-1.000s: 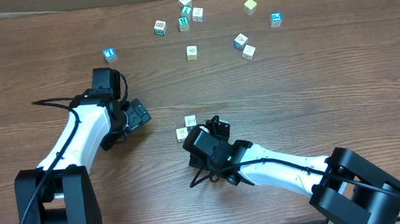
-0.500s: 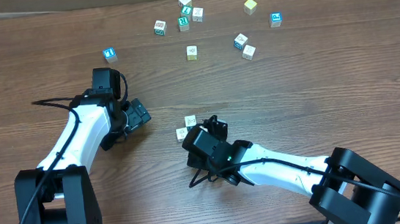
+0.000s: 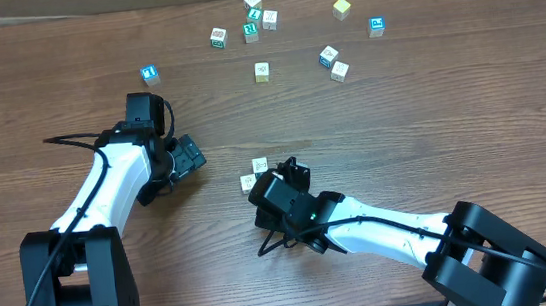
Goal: Form a circle
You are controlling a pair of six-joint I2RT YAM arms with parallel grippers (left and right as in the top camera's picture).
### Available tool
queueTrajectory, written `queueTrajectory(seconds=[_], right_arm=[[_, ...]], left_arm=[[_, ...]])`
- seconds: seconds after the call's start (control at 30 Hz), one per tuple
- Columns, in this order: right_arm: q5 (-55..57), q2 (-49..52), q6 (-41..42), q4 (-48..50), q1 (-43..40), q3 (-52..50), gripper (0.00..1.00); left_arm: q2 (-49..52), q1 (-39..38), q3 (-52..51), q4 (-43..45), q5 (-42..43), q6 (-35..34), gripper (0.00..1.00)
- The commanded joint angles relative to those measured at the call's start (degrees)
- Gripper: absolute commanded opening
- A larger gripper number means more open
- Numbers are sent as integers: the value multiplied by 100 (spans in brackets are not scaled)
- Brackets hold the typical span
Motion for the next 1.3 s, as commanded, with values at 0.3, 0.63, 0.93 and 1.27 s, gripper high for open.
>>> queueTrajectory(seconds=[0.3,0.63,0.93,1.27], right_arm=[[83,11,-26,39,-13,-4,4],[-63,11,-44,-184,-13,-4,4],[-68,-142,-50,-264,-13,0,4],[413,-140,-46,-306,-17,0,4]], left_arm=[[48,-7,83,-13,24,-101,100],[48,-7,83,-13,24,-101,100],[48,-7,83,-13,24,-101,100],[48,-7,83,-13,24,-101,100]])
